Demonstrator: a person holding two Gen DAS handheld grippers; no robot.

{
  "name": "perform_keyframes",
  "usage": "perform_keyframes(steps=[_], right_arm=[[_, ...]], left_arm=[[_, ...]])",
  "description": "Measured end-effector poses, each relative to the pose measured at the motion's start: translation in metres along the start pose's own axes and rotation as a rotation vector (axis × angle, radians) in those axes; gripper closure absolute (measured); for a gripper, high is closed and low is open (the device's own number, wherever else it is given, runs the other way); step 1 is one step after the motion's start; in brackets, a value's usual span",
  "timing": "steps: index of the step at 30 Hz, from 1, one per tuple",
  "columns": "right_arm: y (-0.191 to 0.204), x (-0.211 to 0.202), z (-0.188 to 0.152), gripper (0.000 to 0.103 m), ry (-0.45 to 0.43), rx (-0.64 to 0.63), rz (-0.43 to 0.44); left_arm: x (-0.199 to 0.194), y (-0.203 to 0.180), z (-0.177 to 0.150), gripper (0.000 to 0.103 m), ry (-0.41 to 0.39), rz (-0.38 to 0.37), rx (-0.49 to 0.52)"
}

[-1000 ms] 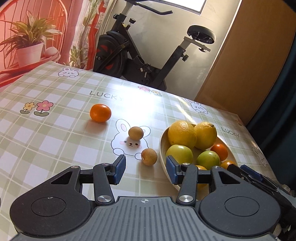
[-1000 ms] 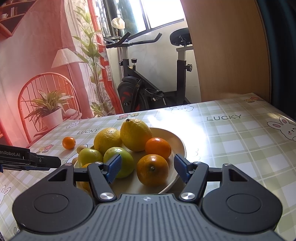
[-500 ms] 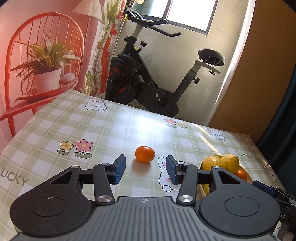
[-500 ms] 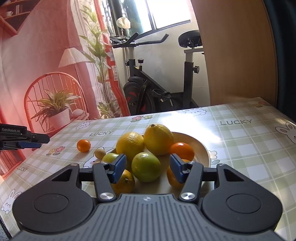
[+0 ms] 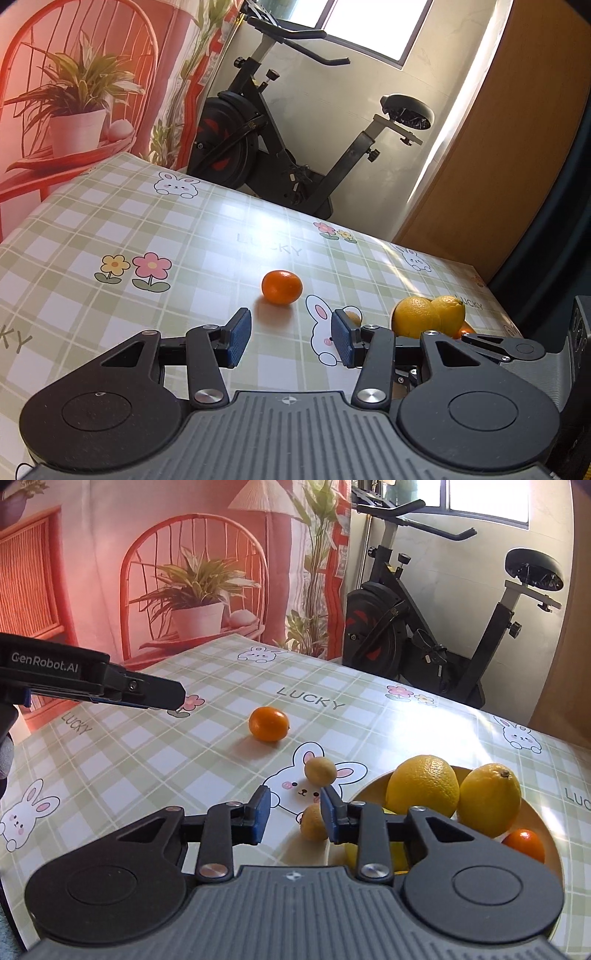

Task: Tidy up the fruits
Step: 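Move the left gripper to a brown kiwi on the bunny print, then close the left gripper around the brown kiwi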

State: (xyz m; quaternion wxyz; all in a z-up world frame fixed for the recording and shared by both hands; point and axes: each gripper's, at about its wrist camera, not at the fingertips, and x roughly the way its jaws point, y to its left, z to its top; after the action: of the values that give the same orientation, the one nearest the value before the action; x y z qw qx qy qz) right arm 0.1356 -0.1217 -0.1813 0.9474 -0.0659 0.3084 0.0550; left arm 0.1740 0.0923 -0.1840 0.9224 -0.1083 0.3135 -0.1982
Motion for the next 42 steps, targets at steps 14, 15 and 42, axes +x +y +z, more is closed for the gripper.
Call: perform_keyframes(steps=[14, 15, 42], right_arm=[[0.009, 0.022, 0.003, 0.070, 0.060, -0.004, -0.027], [0.011, 0.019, 0.003, 0.070, 0.058, 0.000, -0.005], [0.016, 0.031, -0.013, 0.074, 0.071, 0.005, -0.039]], left_arm=[[0.009, 0.007, -0.005, 0.053, 0.019, -0.017, -0.022], [0.009, 0.007, -0.005, 0.053, 0.019, -0.019, -0.027], [0.019, 0.000, -0.011, 0.054, 0.047, -0.021, 0.003]])
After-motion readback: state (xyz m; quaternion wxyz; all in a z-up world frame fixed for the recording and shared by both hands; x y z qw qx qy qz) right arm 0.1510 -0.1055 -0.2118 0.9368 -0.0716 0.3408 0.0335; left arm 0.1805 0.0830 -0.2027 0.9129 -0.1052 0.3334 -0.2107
